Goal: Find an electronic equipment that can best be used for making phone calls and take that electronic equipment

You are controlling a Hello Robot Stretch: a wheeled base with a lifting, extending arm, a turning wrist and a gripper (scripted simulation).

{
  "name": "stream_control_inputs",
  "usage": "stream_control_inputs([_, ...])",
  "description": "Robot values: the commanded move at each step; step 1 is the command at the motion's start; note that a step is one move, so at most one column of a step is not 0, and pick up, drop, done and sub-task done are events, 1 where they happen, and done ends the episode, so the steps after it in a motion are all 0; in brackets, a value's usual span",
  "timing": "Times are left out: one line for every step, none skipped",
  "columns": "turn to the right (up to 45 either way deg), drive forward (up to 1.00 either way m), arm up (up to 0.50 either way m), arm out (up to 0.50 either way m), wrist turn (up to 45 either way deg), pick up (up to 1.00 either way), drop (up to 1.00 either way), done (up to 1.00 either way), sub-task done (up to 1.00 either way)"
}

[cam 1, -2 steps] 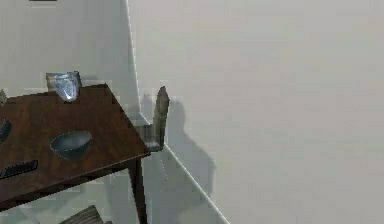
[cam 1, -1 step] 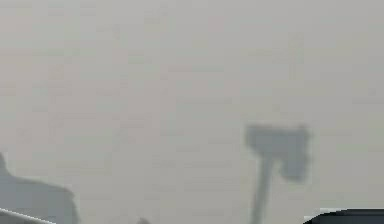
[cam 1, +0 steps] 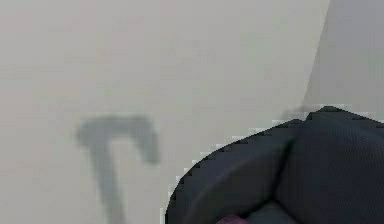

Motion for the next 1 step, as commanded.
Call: stream_control_inputs([45.0,0.0,0.0,0.0,0.0,0.0,0.0,0.0,0.0])
